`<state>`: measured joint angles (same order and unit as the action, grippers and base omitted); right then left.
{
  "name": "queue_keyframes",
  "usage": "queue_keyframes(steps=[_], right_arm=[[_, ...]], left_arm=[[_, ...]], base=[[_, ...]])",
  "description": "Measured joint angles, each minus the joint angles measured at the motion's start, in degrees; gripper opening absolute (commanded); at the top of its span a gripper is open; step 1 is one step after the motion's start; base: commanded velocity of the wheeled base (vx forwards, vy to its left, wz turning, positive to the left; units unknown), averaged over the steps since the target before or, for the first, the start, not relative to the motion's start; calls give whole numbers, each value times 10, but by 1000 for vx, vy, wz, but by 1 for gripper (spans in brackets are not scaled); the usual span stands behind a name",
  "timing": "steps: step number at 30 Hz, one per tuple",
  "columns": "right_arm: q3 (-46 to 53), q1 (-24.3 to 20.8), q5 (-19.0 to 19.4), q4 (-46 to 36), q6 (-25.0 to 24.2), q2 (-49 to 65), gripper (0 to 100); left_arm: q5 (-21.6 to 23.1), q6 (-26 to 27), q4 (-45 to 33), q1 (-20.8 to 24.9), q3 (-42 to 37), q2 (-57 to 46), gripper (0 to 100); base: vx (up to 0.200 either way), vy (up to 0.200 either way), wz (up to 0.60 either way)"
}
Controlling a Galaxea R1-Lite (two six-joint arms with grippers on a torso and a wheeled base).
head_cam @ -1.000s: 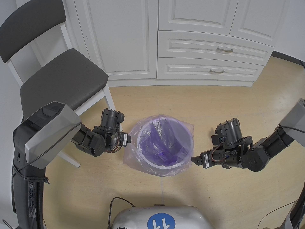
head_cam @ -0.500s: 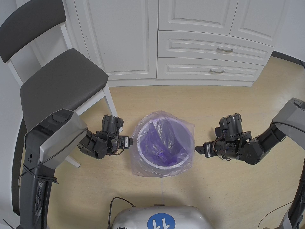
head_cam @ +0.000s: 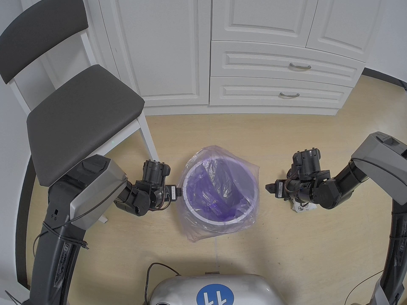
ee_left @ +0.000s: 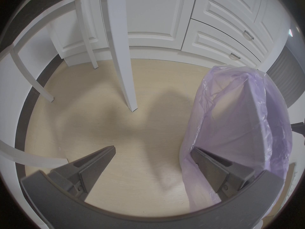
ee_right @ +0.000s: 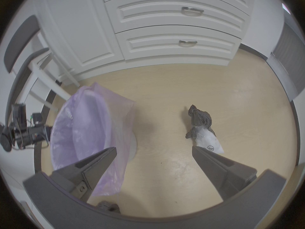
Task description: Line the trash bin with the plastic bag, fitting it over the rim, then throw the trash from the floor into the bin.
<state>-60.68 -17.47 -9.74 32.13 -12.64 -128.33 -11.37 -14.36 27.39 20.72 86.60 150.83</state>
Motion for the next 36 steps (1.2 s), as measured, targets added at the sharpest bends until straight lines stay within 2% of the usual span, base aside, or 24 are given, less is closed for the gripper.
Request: queue_keyframes(steps=[5,11,14,21,26,36], right_arm=[[-45,1,-2,1,-51,-29,100],[-103,-6,-12,3,-139,-66,100],[-123,-16,-11,7,-162,-83,100],[-125,-56,-29,59,-175,-98,100],[-129,-67,-48,65,-174,-111,100],[-118,-88,-49,67,-176,-109,100]], left_arm=[[-7,-6,-3,4,13,12,100],[-28,-6,-7,6,29,26,100],[-33,-6,-9,7,33,31,100],[-34,-6,-8,9,33,36,100],[-35,-6,-7,12,31,37,100],[-36,-5,-6,12,30,38,100]], base=[[0,0,0],[0,0,0],[0,0,0],[0,0,0],[0,0,0],[0,0,0]])
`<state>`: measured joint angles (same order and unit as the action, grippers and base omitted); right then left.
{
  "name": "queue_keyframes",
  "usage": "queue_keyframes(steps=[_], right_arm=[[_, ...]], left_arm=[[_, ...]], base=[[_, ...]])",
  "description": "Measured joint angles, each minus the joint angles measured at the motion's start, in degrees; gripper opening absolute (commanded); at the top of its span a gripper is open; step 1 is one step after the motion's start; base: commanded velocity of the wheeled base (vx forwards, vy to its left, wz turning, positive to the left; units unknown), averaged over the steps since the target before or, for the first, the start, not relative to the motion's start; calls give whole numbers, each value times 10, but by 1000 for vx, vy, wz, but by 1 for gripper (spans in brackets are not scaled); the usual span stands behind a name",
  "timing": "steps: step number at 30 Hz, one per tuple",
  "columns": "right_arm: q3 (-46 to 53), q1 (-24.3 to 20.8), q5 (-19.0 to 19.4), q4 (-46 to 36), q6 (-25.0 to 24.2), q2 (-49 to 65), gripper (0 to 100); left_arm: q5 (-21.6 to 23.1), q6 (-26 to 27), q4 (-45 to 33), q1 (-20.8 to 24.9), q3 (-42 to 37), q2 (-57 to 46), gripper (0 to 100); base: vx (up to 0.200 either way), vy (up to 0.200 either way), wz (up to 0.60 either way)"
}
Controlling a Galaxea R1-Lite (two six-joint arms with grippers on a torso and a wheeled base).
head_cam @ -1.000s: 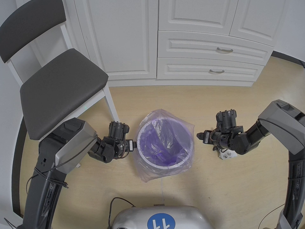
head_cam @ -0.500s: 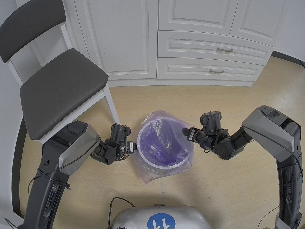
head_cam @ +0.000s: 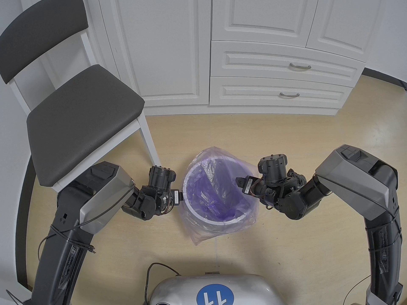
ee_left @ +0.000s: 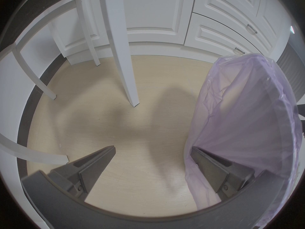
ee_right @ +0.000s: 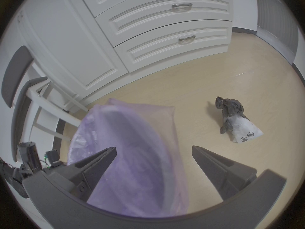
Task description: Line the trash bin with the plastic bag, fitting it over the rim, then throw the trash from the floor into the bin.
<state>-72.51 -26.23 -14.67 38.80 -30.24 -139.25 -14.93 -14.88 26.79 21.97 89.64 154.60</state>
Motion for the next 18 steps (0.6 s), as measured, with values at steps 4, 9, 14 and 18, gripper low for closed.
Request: queue_keyframes(steps=[4,9,14,18], right_arm=[[17,-25,-1,5,1,11,100],[15,-38,-27,12,12,-2,100],[-9,-24,-55,14,36,-24,100],[-21,-10,-58,15,39,-31,100]], left_arm=[[0,0,1,0,0,0,100],[0,1,1,0,0,1,100],[0,1,3,0,0,1,100],[-1,1,4,0,0,1,100]], base=[[0,0,0],[0,0,0],[0,0,0],[0,0,0]])
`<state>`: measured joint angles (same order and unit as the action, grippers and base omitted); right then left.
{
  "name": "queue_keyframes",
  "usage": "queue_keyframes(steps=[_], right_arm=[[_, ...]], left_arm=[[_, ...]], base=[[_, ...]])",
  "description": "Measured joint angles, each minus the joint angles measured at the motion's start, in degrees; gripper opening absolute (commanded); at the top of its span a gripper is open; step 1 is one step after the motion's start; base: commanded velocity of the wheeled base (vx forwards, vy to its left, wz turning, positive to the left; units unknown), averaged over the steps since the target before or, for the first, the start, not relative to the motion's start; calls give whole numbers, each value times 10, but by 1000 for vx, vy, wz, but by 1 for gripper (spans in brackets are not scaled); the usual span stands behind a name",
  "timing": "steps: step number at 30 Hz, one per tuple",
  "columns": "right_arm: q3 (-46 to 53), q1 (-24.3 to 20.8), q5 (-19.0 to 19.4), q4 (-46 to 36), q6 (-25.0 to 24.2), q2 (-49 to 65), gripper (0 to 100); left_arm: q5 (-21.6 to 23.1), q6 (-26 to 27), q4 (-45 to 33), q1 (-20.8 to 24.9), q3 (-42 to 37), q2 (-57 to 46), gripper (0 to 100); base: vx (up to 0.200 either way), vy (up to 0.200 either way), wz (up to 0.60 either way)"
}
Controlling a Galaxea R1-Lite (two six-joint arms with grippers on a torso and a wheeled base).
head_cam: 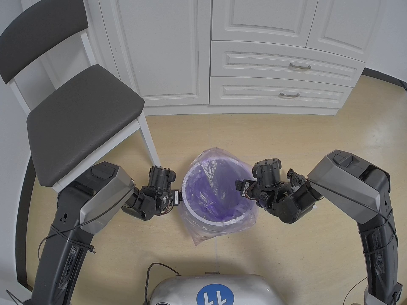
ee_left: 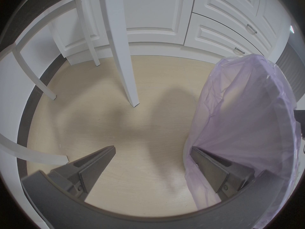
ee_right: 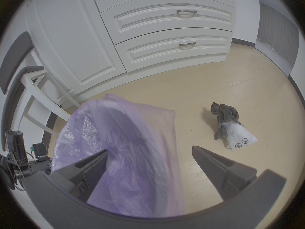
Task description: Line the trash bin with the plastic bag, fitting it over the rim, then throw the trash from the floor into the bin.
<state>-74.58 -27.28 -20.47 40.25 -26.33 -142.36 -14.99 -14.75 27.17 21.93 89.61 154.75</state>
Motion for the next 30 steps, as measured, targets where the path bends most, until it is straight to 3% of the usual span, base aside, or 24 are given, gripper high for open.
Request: queue_keyframes(steps=[17,30], right_arm=[[-23,63,0,-5,7,21,100],[-35,79,9,-24,12,11,100]], left_arm=[[-1,-1,2,0,0,-1,100],[-1,-2,2,0,-2,-6,100]], base=[[0,0,0],[0,0,0]])
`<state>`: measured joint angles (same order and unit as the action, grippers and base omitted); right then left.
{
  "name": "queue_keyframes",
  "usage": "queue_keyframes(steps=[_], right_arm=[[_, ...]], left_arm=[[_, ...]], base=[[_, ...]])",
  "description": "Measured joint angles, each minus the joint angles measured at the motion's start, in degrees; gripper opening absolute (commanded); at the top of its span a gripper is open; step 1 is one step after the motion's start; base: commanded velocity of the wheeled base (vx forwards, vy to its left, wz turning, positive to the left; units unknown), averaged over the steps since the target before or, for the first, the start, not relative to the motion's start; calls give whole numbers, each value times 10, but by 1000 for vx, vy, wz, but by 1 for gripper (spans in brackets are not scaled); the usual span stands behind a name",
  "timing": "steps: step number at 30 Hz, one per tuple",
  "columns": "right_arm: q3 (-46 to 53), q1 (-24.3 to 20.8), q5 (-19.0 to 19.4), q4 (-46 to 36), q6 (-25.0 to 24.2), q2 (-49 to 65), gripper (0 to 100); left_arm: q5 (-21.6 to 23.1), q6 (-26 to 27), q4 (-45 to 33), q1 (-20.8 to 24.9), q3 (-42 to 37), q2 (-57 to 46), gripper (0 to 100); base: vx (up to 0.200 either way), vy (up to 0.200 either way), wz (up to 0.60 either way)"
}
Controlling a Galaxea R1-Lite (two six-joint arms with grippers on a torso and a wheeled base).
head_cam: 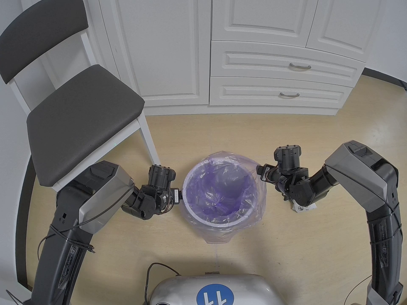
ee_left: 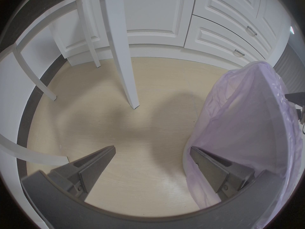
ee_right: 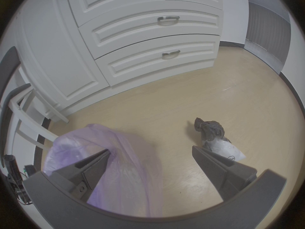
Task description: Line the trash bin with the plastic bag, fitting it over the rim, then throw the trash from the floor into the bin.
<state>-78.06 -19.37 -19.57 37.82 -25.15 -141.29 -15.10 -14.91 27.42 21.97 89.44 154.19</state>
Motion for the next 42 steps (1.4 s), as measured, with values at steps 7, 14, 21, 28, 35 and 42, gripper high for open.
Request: queue_keyframes(steps=[7,14,21,28,35,42], right_arm=[[-23,14,24,-26,-4,-28,100],[-26,13,27,-27,-5,-50,100],[-26,12,27,-20,-9,-59,100],[17,15,37,-33,11,7,100],[75,34,114,-142,73,83,100],[127,46,218,-186,163,91,100]], left_arm=[[0,1,-1,2,0,1,100],[0,5,-4,3,-7,3,100],[0,5,-7,2,-9,3,100],[1,5,-8,-1,-13,-6,100],[2,5,-7,-4,-19,-13,100],[2,5,-5,-5,-19,-13,100]], base=[[0,0,0],[0,0,0],[0,0,0],[0,0,0],[0,0,0],[0,0,0]])
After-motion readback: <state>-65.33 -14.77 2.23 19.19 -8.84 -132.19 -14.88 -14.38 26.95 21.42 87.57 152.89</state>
